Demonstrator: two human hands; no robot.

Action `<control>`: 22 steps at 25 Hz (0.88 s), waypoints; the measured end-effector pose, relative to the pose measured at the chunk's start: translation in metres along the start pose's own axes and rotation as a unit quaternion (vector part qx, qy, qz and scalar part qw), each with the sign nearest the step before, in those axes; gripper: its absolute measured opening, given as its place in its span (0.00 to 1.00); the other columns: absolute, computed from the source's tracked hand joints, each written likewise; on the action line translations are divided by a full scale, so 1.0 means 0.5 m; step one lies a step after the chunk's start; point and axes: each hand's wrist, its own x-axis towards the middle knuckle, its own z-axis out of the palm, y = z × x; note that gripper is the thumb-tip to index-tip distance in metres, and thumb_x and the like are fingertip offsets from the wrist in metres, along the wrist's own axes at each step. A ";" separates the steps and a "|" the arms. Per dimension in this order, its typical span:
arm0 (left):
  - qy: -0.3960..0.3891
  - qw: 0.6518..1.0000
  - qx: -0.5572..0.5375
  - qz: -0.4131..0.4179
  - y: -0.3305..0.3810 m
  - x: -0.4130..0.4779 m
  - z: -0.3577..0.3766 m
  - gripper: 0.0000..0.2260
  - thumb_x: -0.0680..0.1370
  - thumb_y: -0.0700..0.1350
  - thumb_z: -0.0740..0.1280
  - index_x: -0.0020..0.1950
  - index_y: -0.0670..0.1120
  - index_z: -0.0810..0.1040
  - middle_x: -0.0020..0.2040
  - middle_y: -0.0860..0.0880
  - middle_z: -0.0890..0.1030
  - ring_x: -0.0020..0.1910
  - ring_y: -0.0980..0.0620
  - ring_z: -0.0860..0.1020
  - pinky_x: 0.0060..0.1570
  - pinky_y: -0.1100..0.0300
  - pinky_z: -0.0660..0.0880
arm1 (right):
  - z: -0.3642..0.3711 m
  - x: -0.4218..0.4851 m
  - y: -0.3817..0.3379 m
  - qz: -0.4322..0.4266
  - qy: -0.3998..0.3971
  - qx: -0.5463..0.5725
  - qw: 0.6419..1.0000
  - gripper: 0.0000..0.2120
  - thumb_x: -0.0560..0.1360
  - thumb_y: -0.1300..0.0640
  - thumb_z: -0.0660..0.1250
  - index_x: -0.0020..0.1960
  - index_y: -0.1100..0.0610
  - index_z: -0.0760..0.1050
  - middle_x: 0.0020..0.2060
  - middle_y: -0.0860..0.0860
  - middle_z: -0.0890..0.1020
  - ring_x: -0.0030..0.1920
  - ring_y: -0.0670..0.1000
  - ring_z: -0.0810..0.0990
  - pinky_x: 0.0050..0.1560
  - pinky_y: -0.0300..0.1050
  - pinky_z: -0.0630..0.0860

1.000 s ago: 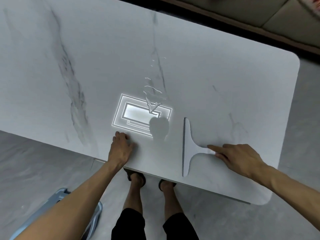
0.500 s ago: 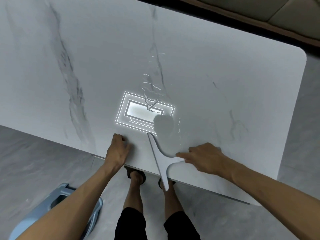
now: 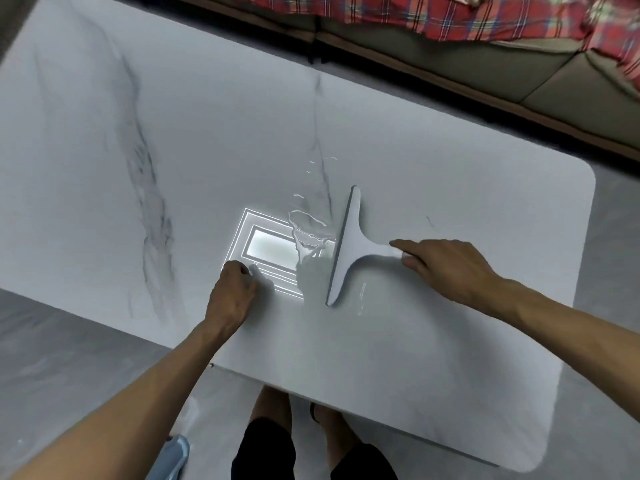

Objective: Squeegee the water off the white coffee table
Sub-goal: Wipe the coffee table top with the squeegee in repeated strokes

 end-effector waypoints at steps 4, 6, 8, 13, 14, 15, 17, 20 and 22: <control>0.044 0.998 -0.004 0.045 0.037 0.125 -0.056 0.11 0.78 0.45 0.61 0.43 0.38 0.72 0.49 0.42 0.76 0.44 0.42 0.77 0.41 0.55 0.70 | -0.069 0.212 -0.087 0.056 0.058 0.106 0.991 0.18 0.81 0.52 0.55 0.71 0.48 0.64 0.48 0.46 0.78 0.51 0.59 0.78 0.44 0.44 0.63; 0.039 0.992 0.051 0.109 0.045 0.192 -0.072 0.08 0.76 0.42 0.63 0.49 0.38 0.75 0.57 0.39 0.73 0.55 0.39 0.74 0.51 0.51 0.72 | -0.117 0.330 -0.124 0.065 0.083 0.120 0.987 0.21 0.80 0.56 0.56 0.72 0.52 0.61 0.56 0.54 0.80 0.52 0.63 0.77 0.45 0.45 0.63; 0.009 0.981 0.112 0.160 0.055 0.239 -0.076 0.12 0.76 0.43 0.64 0.57 0.39 0.75 0.65 0.37 0.69 0.65 0.36 0.68 0.62 0.47 0.69 | -0.165 0.436 -0.142 0.098 0.098 0.134 0.981 0.20 0.79 0.58 0.56 0.71 0.53 0.61 0.58 0.59 0.78 0.53 0.66 0.75 0.48 0.49 0.65; -0.033 0.960 0.185 0.209 0.078 0.315 -0.064 0.18 0.76 0.45 0.63 0.64 0.39 0.73 0.70 0.35 0.65 0.70 0.34 0.63 0.68 0.43 0.64 | -0.221 0.621 -0.153 0.193 0.109 0.190 0.957 0.04 0.78 0.56 0.54 0.53 0.51 0.63 0.54 0.61 0.78 0.45 0.61 0.69 0.41 0.50 0.68; -0.043 0.955 0.202 0.216 0.078 0.318 -0.058 0.20 0.76 0.46 0.63 0.66 0.39 0.72 0.72 0.35 0.63 0.72 0.35 0.61 0.70 0.43 0.62 | -0.217 0.629 -0.147 0.194 0.106 0.182 0.958 0.03 0.78 0.56 0.54 0.51 0.50 0.61 0.54 0.62 0.78 0.45 0.61 0.69 0.41 0.50 0.68; -0.049 0.952 0.211 0.216 0.078 0.318 -0.055 0.21 0.77 0.46 0.63 0.67 0.39 0.71 0.73 0.35 0.62 0.73 0.35 0.60 0.70 0.43 0.60 | -0.204 0.625 -0.138 0.189 0.101 0.172 0.962 0.03 0.78 0.57 0.54 0.52 0.51 0.61 0.54 0.61 0.78 0.45 0.61 0.70 0.42 0.51 0.69; -0.053 0.951 0.220 0.212 0.078 0.318 -0.050 0.22 0.77 0.47 0.63 0.69 0.40 0.70 0.74 0.34 0.60 0.74 0.35 0.58 0.72 0.43 0.58 | -0.165 0.589 -0.114 0.164 0.094 0.155 0.970 0.10 0.79 0.56 0.53 0.60 0.53 0.62 0.54 0.60 0.79 0.48 0.65 0.74 0.46 0.53 0.72; -0.071 0.954 0.217 0.196 0.089 0.323 -0.051 0.22 0.77 0.47 0.63 0.69 0.40 0.70 0.75 0.34 0.58 0.75 0.35 0.56 0.72 0.43 0.58 | -0.110 0.484 -0.079 0.150 0.085 0.134 0.976 0.20 0.81 0.52 0.51 0.73 0.49 0.57 0.49 0.61 0.81 0.46 0.66 0.78 0.49 0.56 0.76; -0.080 0.957 0.207 0.185 0.098 0.322 -0.052 0.22 0.77 0.47 0.62 0.69 0.41 0.70 0.75 0.34 0.57 0.75 0.35 0.55 0.72 0.42 0.58 | -0.084 0.404 -0.061 0.145 0.072 0.108 0.981 0.23 0.82 0.53 0.52 0.76 0.49 0.56 0.47 0.61 0.82 0.44 0.65 0.79 0.46 0.55 0.76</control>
